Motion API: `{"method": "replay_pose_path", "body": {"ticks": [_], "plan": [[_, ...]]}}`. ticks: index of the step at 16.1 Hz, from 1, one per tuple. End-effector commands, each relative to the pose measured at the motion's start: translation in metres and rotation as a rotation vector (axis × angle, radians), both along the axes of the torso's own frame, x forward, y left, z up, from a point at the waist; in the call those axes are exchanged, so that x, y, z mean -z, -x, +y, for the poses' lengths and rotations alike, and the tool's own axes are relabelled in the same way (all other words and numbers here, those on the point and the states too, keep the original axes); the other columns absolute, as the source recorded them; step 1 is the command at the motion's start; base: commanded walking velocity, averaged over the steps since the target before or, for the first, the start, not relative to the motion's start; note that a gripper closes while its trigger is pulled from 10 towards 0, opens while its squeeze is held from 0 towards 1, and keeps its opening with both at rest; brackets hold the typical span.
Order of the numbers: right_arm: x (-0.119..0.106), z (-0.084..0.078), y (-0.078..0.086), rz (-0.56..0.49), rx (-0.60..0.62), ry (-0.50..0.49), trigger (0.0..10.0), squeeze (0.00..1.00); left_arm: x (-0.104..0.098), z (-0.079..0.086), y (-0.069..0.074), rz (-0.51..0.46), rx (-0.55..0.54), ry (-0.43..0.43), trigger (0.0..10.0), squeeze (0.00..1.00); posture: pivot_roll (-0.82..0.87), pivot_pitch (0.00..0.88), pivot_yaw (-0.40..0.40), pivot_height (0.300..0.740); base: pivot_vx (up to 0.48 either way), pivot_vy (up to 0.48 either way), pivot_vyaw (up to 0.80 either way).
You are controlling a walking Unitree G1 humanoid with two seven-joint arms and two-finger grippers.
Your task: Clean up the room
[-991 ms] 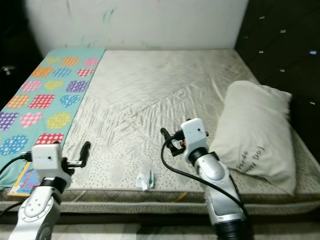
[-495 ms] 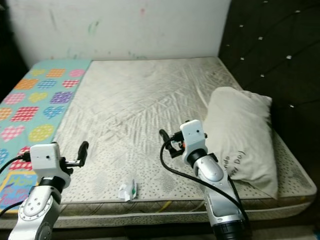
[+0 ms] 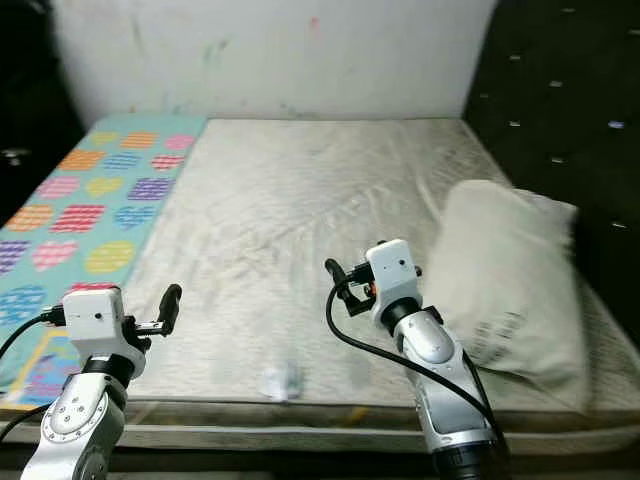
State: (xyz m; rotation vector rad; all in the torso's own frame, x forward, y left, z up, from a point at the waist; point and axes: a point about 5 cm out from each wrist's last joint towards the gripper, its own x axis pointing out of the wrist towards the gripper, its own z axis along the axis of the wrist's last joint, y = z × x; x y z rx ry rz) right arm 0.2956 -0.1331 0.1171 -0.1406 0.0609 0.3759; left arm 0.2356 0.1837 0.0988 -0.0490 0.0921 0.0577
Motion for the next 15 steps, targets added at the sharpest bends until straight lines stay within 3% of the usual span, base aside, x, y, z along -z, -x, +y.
{"method": "replay_pose_path", "body": {"ticks": [1, 5, 12, 15], "plan": [[-0.0044, 0.0042, -0.0004, -0.015, -0.019, -0.013, 10.0, 0.00, -0.0005, 0.0026, 0.0001, 0.006, 0.003, -0.006, 10.0, 0.00, -0.13, 0.000, 0.007, 0.740, 0.000, 0.480, 0.00], [-0.0055, 0.0038, -0.0010, -0.018, -0.017, -0.022, 10.0, 0.00, -0.0010, 0.0030, -0.0004, 0.003, -0.002, -0.007, 10.0, 0.00, -0.12, 0.000, 0.005, 0.740, 0.000, 0.422, 0.00], [-0.0079, 0.0067, -0.0026, -0.031, -0.021, -0.031, 10.0, 0.00, -0.0021, 0.0036, -0.0008, -0.009, -0.004, -0.016, 10.0, 0.00, -0.12, 0.000, 0.007, 0.740, 0.000, 0.000, 0.00], [-0.0097, 0.0052, -0.0039, -0.050, -0.022, -0.011, 10.0, 0.00, -0.0020, 0.0033, -0.0014, -0.008, -0.002, -0.019, 10.0, 0.00, -0.12, 0.000, 0.006, 0.740, 0.000, 0.000, 0.75]]}}
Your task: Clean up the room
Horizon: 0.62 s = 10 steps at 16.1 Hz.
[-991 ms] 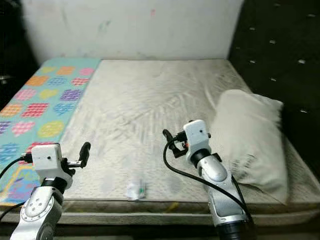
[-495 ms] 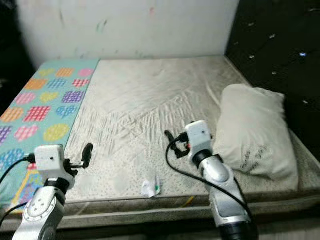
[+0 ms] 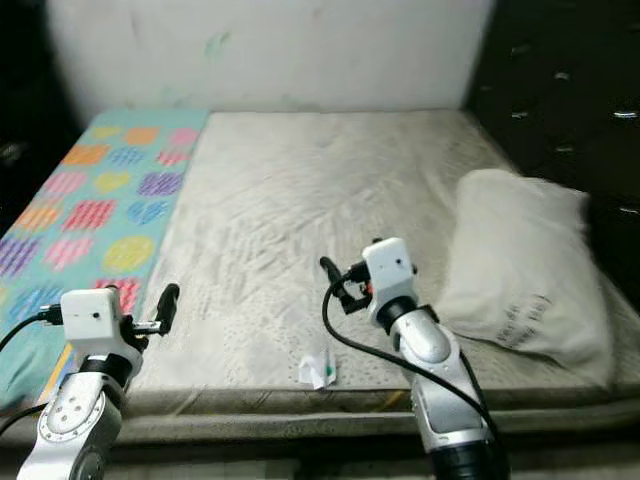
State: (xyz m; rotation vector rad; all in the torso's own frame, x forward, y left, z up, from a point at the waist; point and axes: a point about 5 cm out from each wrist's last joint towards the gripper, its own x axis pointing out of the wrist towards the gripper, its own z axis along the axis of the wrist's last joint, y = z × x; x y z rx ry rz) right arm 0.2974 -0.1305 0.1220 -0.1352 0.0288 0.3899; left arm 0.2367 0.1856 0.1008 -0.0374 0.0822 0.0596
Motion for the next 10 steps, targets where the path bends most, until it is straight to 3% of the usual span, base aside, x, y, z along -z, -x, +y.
{"method": "replay_pose_path", "body": {"ticks": [1, 3, 10], "plan": [[-0.0041, 0.0030, -0.0024, -0.015, -0.005, -0.001, 10.0, 0.00, -0.0002, 0.0009, -0.0004, -0.002, 0.005, -0.008, 10.0, 0.00, -0.12, 0.000, 0.007, 0.740, 0.000, 0.000, 0.80], [-0.0040, 0.0033, -0.0025, -0.013, -0.005, -0.007, 10.0, 0.00, -0.0008, 0.0005, -0.0004, -0.006, 0.009, -0.006, 10.0, 0.00, -0.12, 0.000, 0.007, 0.740, 0.000, 0.000, 0.78], [-0.0050, 0.0018, -0.0028, -0.015, 0.006, -0.029, 10.0, 0.00, -0.0040, -0.0046, -0.0010, -0.030, 0.055, 0.017, 10.0, 0.00, -0.12, 0.000, 0.006, 0.740, 0.000, 0.000, 0.00]]}}
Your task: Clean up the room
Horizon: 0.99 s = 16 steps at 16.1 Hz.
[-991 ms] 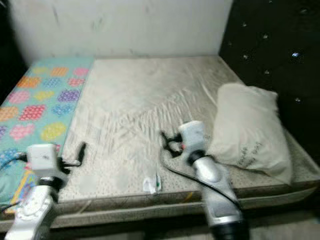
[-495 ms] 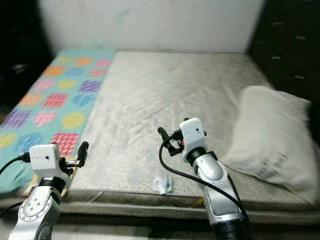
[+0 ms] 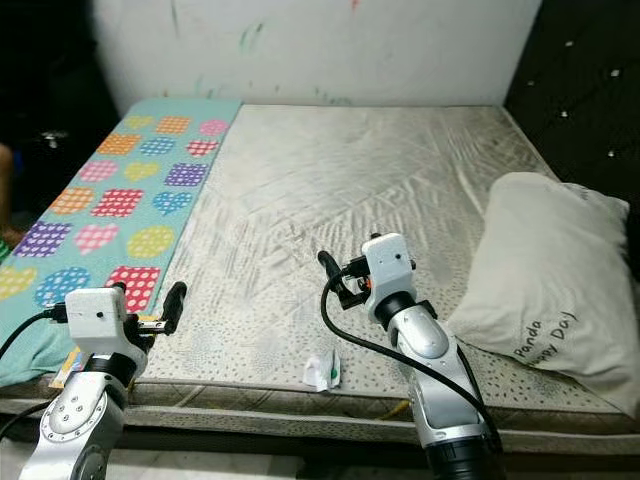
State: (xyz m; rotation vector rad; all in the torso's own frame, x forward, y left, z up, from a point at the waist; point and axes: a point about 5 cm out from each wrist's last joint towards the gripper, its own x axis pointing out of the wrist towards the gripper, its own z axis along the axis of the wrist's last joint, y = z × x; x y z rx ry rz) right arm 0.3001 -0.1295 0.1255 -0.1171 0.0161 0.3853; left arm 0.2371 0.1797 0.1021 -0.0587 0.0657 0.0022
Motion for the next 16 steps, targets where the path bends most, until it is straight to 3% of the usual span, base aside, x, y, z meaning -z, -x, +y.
{"method": "replay_pose_path", "body": {"ticks": [1, 6, 8, 9, 13, 16], "plan": [[-0.001, 0.001, 0.000, -0.005, 0.002, -0.009, 10.0, 0.00, -0.003, 0.001, -0.001, -0.013, 0.000, -0.005, 10.0, 0.00, -0.13, 0.000, 0.006, 0.740, 0.000, 0.000, 0.00], [-0.003, -0.005, 0.002, -0.016, 0.028, -0.013, 10.0, 0.00, -0.004, 0.004, 0.001, -0.009, -0.011, -0.015, 10.0, 0.00, -0.13, 0.000, 0.009, 0.740, 0.000, 0.000, 0.00], [-0.005, -0.018, 0.007, -0.028, 0.074, -0.009, 10.0, 0.00, -0.009, 0.011, 0.007, -0.013, -0.035, -0.016, 10.0, 0.00, -0.12, 0.000, 0.008, 0.740, 0.000, 0.000, 0.00], [-0.002, -0.037, 0.016, -0.012, 0.121, -0.004, 10.0, 0.00, -0.009, 0.023, 0.022, 0.006, -0.067, -0.040, 10.0, 0.00, -0.12, 0.000, 0.007, 0.740, 0.000, 0.000, 0.00], [0.006, -0.062, 0.031, 0.039, 0.173, 0.026, 10.0, 0.00, 0.004, 0.040, 0.049, 0.079, -0.117, -0.043, 10.0, 0.00, -0.12, 0.000, -0.001, 0.740, 0.000, 0.000, 0.00], [0.003, -0.050, 0.028, 0.021, 0.137, 0.025, 10.0, 0.00, 0.000, 0.031, 0.042, 0.055, -0.061, -0.033, 10.0, 0.00, -0.13, 0.000, 0.001, 0.740, 0.000, 0.000, 0.00]]}}
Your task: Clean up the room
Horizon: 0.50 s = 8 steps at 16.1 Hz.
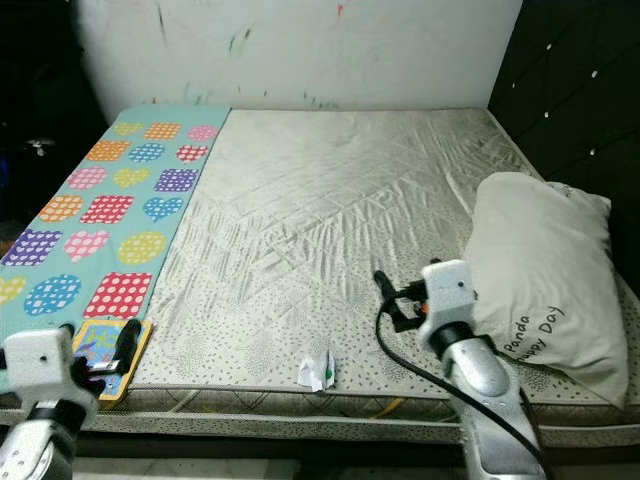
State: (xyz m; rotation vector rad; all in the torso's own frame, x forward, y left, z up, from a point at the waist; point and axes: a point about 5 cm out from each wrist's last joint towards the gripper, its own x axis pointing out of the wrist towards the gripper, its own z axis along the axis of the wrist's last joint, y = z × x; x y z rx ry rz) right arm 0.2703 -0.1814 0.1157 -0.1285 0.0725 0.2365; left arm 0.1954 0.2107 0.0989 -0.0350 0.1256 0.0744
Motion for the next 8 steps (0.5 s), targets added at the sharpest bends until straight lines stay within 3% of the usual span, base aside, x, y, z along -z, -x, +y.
{"method": "replay_pose_path", "body": {"ticks": [1, 4, 8], "plan": [[-0.0079, 0.0073, -0.0024, -0.034, -0.032, 0.007, 10.0, 0.00, -0.0056, -0.0046, -0.0031, -0.022, 0.045, -0.015, 10.0, 0.00, -0.13, 0.000, 0.004, 0.740, 0.000, 0.000, 0.00], [-0.0072, 0.0118, -0.0016, -0.031, -0.038, 0.008, 10.0, 0.00, -0.0055, -0.0063, -0.0050, -0.023, 0.066, -0.011, 10.0, 0.00, -0.13, 0.000, 0.008, 0.740, 0.000, 0.000, 0.53], [-0.0069, 0.0095, -0.0045, -0.026, -0.033, 0.007, 10.0, 0.00, -0.0052, -0.0076, -0.0071, -0.023, 0.068, -0.009, 10.0, 0.00, -0.13, 0.000, 0.004, 0.740, 0.000, 0.000, 0.00]]}}
